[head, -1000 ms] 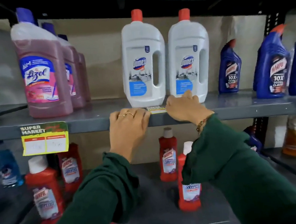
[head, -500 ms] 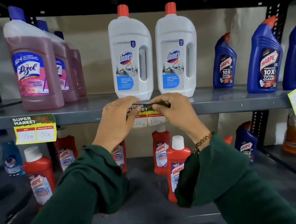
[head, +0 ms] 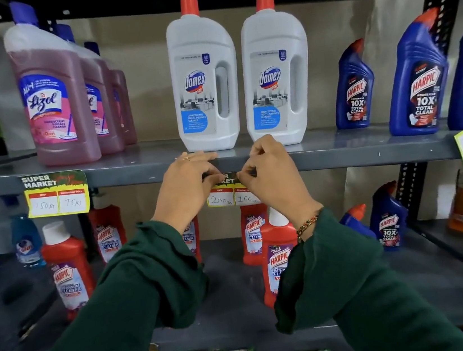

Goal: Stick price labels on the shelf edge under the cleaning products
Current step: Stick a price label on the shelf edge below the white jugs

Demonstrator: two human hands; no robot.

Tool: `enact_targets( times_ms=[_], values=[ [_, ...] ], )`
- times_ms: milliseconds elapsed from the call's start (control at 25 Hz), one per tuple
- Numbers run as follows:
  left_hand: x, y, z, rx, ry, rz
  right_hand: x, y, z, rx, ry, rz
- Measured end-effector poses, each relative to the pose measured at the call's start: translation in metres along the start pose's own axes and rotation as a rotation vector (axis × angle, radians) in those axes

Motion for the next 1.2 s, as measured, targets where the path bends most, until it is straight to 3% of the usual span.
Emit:
enact_targets(
  times_ms=[400, 640, 840, 1000, 1200],
  values=[
    [-0.001, 0.011, -0.001, -0.137, -0.042, -0.055, -0.001, 0.008, 0.002, -0.122, 0.081, 0.108],
    [0.001, 0.011, -0.003, -0.202, -0.097, -0.083, -0.002, 0.010, 0.002, -0.099, 0.101, 0.158],
    [0.003, 0.017, 0.008, -0.088, 0.051, 0.011, -0.013, 0.017, 0.014, 0.032, -0.008, 0.163],
    [0.005, 0.014, 0.007, -0.118, 0.116, 0.057, -0.015, 0.016, 0.010, -0.019, -0.072, 0.105],
    [0.019, 0.021, -0.004, 0.000, -0.026, -0.075, -0.018, 0.019, 0.009, 0.083, 0.033, 0.119]
  ],
)
Point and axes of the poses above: each hand's wrist, its own y-axis towards the middle knuckle, its own z-axis out of the palm, x = y × z, the point moved 5 cm from there along y, towards the middle knuckle, and after that the axes turned 15 degrees about -y, right-handed, at the moved point
